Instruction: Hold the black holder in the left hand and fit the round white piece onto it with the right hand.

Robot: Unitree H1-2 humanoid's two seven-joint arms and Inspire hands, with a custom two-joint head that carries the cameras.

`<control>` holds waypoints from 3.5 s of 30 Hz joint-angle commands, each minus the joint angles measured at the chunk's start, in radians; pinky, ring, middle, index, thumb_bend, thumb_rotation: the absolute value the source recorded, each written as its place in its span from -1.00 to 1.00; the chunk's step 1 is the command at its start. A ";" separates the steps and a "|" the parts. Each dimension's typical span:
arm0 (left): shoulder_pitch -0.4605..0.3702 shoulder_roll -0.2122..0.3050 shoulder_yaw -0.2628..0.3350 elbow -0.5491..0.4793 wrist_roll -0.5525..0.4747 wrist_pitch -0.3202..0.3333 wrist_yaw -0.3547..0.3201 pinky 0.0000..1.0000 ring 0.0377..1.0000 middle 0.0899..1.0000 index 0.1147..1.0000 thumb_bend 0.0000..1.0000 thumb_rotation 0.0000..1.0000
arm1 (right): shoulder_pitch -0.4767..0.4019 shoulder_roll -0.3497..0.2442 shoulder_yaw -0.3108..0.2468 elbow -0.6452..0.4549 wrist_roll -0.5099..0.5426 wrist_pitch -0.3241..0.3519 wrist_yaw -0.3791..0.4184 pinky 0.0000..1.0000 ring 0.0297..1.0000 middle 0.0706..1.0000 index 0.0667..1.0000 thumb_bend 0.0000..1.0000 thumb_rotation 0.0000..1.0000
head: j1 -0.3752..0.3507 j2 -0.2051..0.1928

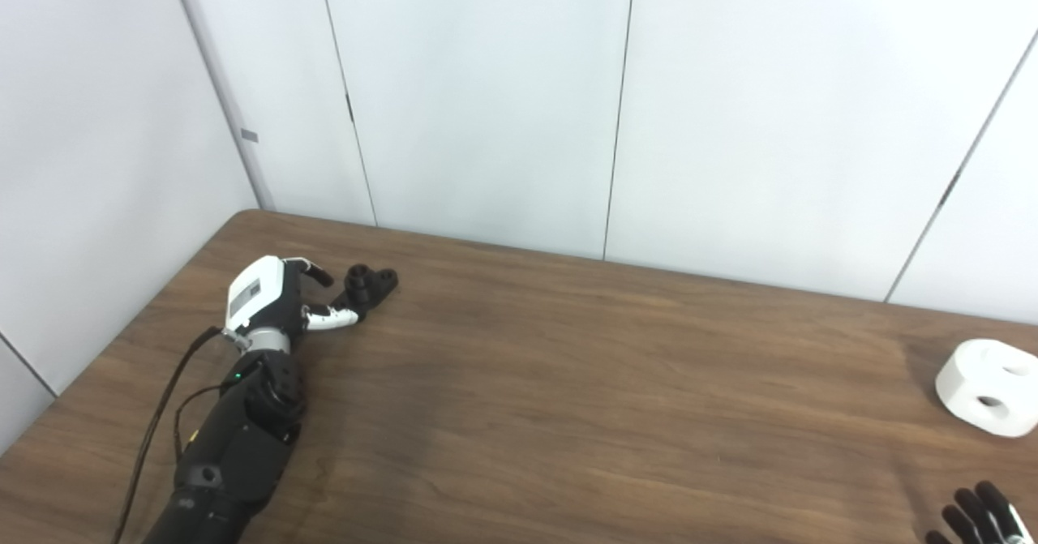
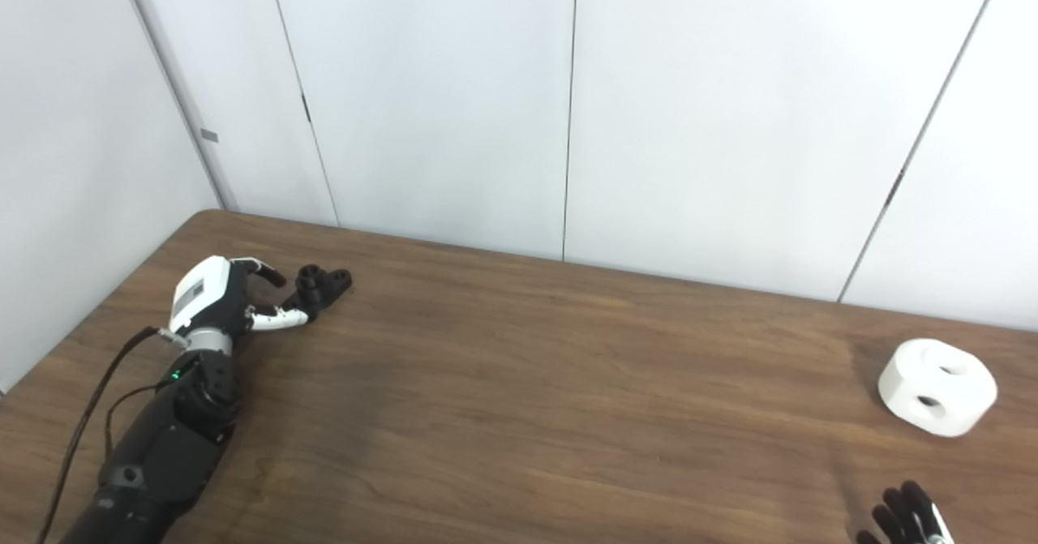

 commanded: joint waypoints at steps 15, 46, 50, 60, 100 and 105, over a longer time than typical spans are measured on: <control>-0.037 0.023 -0.104 0.010 0.056 0.009 -0.027 0.77 0.82 0.62 0.10 0.57 -0.54 | 0.020 0.018 0.014 -0.012 0.013 0.011 -0.001 0.83 0.93 0.93 0.95 0.39 0.80 | -0.001 0.009; -0.072 0.026 -0.114 0.091 0.025 -0.071 0.035 0.79 0.82 0.56 -0.17 0.05 -0.90 | 0.020 0.023 0.022 -0.026 0.007 0.015 -0.015 0.81 0.92 0.91 0.93 0.38 0.79 | -0.011 0.018; -0.069 0.027 -0.115 0.090 0.023 -0.086 0.033 0.75 0.80 0.55 -0.17 0.04 -0.91 | 0.021 0.025 0.021 -0.029 0.010 0.016 -0.017 0.80 0.91 0.90 0.93 0.37 0.78 | -0.012 0.018; -0.050 0.030 -0.116 0.070 0.002 -0.109 0.009 0.73 0.79 0.55 -0.17 0.04 -0.91 | 0.025 0.029 0.025 -0.042 -0.001 0.022 -0.021 0.77 0.90 0.90 0.92 0.35 0.80 | -0.022 0.024; 0.274 0.028 -0.290 -0.710 0.186 -0.210 -0.372 0.66 0.79 0.57 -0.16 0.03 -0.89 | -0.005 0.070 0.092 -0.167 -0.092 0.149 -0.110 0.86 0.92 0.87 0.89 0.24 0.86 | -0.185 0.176; 0.300 0.008 -0.329 -0.755 0.223 -0.241 -0.421 0.73 0.77 0.56 -0.16 0.03 -0.89 | -0.014 0.080 0.110 -0.193 -0.114 0.186 -0.133 0.85 0.92 0.86 0.89 0.28 0.87 | -0.206 0.201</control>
